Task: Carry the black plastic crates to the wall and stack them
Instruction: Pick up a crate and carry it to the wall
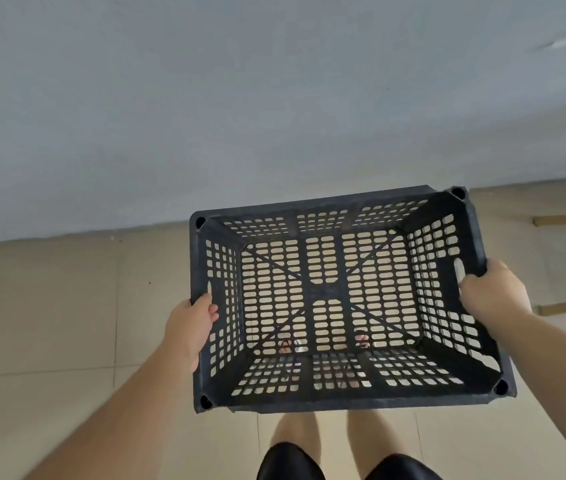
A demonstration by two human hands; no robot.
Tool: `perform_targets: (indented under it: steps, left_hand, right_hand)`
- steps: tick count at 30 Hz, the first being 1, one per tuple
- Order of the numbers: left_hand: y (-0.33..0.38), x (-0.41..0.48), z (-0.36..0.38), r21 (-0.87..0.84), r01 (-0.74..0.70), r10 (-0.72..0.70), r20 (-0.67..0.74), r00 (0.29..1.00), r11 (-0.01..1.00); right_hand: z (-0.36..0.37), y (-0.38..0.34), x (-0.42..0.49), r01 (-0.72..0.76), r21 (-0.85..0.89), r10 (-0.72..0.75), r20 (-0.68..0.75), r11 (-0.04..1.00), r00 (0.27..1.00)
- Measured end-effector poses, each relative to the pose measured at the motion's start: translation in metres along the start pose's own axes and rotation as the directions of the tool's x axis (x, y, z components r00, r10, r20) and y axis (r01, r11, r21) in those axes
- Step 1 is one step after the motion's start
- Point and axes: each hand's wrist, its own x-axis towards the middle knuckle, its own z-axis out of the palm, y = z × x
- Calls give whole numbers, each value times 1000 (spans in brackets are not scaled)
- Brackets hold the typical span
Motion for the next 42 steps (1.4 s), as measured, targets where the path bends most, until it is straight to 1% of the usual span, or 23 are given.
perform_targets:
  steps: [6, 14, 19, 23, 30, 37, 40, 42]
  left_hand:
    - [-14, 88, 55, 42, 10, -10, -11, 1000, 999]
    - [-47, 197, 126, 127, 37, -41, 26, 999, 991]
    - [-62, 253, 168, 79, 69, -71, 20, 997, 994]
    - [-64, 289, 192, 41, 70, -70, 8, 997, 997]
    - [-64, 328, 219, -1, 52, -52, -31, 998, 999]
    - [-54, 343, 226, 26, -13, 14, -33, 999, 1000]
    - [-50, 340, 228, 91, -9, 10, -8, 1000, 996]
    - [-44, 333, 225, 201, 1, -5, 18, 1000, 980]
  right_hand:
    - [77, 3, 70, 0, -12, 1, 47, 1000, 999]
    - [176, 25, 163, 22, -61, -18, 68, 998, 998]
    - [228, 34, 212, 17, -50, -13, 73, 999, 997]
    - [257, 33, 243, 49, -61, -44, 72, 997, 996]
    - [288, 28, 277, 54, -59, -49, 91, 997, 995]
    - [290, 17, 288, 77, -74, -73, 56, 994, 996]
    - [287, 9, 289, 43, -79, -36, 89, 996, 995]
    - [282, -1, 285, -16, -67, 24, 130, 998, 991]
